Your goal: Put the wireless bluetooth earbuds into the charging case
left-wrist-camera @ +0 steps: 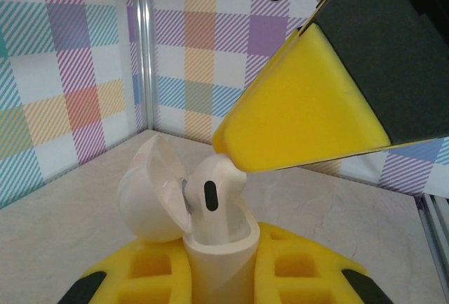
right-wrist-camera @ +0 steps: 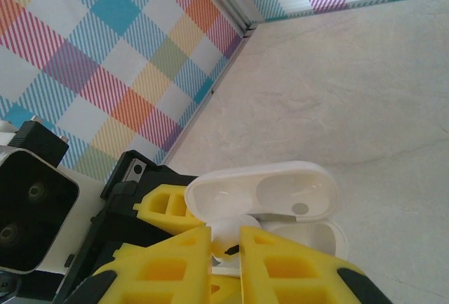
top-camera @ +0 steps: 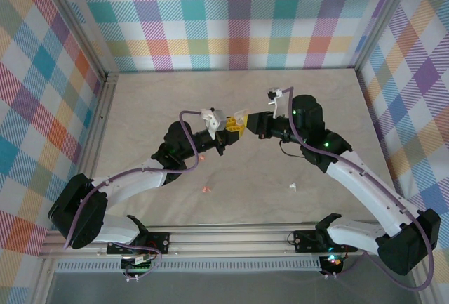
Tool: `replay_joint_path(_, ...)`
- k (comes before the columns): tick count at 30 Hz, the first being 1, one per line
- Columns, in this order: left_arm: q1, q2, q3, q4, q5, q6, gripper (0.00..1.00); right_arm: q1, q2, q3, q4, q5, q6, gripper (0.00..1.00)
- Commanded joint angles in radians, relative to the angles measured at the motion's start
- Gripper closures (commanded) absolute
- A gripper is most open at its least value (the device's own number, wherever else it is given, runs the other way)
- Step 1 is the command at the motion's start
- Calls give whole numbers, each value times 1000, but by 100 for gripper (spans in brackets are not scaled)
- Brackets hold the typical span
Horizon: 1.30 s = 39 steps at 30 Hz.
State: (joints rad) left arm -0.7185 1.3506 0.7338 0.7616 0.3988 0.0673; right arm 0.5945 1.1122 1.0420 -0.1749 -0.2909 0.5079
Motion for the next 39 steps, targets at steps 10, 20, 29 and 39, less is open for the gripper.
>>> replay_joint_path(10,-5,-19,38,18,11,14,100,17,15,49,-66,-10,-62,75)
replay_joint_path(20,-4,-28,28,-22,-1,39,100,16,5,132,-185,56,-104,67)
replay_joint_path(29,-4,-81,-40,-155,-81,89,100,-36,34,239,-438,185,-101,62)
replay_joint_path(39,-4,-200,-161,-237,-84,108,100,-263,138,133,-808,290,-81,52)
